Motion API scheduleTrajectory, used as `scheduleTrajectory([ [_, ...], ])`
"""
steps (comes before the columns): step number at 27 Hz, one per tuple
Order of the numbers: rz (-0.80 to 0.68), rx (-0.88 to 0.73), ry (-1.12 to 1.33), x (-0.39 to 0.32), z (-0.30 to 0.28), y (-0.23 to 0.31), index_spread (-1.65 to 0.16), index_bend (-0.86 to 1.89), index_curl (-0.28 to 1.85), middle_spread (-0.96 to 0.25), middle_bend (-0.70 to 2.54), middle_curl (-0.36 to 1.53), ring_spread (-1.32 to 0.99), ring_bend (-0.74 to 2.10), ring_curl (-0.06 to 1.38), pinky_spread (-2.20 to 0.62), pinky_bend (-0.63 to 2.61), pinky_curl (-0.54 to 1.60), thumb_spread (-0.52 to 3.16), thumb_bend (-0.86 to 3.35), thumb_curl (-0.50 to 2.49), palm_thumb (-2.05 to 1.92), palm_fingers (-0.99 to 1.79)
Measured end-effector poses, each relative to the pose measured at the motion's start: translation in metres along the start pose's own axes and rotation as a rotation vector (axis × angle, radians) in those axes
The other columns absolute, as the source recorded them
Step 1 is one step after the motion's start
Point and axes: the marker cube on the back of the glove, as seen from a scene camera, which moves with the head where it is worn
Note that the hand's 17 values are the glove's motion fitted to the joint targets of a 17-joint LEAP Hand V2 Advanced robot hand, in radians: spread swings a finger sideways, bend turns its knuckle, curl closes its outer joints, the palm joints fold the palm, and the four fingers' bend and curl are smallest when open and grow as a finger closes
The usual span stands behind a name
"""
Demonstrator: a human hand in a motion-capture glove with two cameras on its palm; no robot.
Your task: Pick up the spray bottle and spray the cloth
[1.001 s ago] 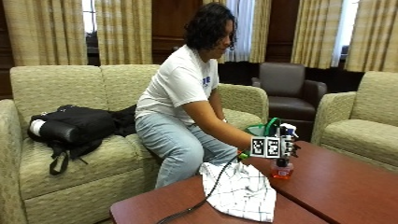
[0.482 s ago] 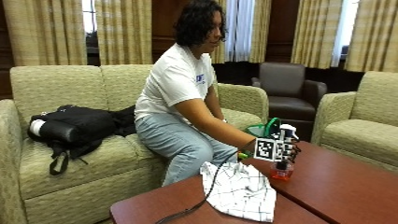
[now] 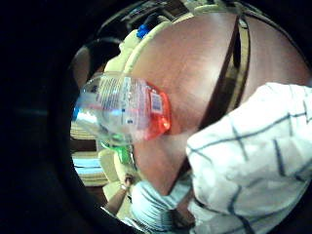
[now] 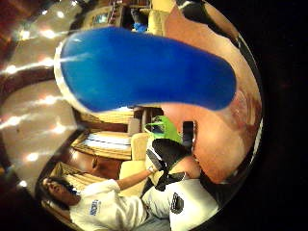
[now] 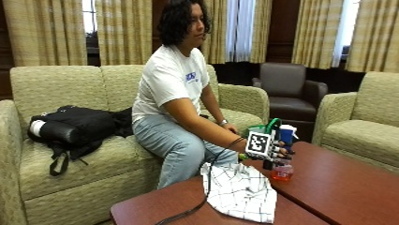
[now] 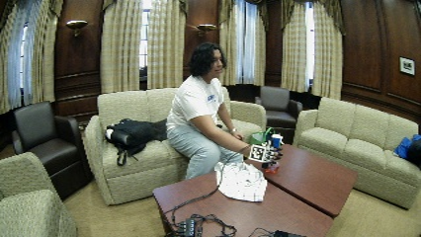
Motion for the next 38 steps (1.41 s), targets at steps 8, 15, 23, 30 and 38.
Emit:
scheduleTrajectory([
  [8,-0.085,-0.09,0.315,0.017,-0.033,0.048,-0.42,0.13,0.35,-0.19,0.28,0.38,-0.22,0.32,0.32,0.07,0.32,0.35,0.84,-0.05,0.47,0.52,0.48],
  [15,-0.141,-0.18,0.592,0.032,-0.094,0.094,-0.44,0.15,0.34,-0.19,0.23,0.37,-0.22,0.28,0.31,0.11,0.3,0.35,0.86,-0.04,0.43,0.49,0.41],
  [23,-0.138,-0.173,0.734,0.05,-0.169,0.149,-0.45,0.15,0.33,-0.18,0.2,0.36,-0.21,0.25,0.3,0.13,0.28,0.34,0.89,-0.04,0.4,0.47,0.4],
  [30,-0.171,-0.173,0.798,0.048,-0.186,0.198,-0.46,0.14,0.31,-0.18,0.19,0.36,-0.21,0.25,0.3,0.14,0.26,0.34,0.9,-0.03,0.38,0.46,0.4],
  [38,-0.204,-0.128,0.87,0.029,-0.186,0.231,-0.47,0.13,0.29,-0.18,0.19,0.36,-0.21,0.25,0.3,0.14,0.26,0.34,0.91,-0.03,0.36,0.45,0.38],
])
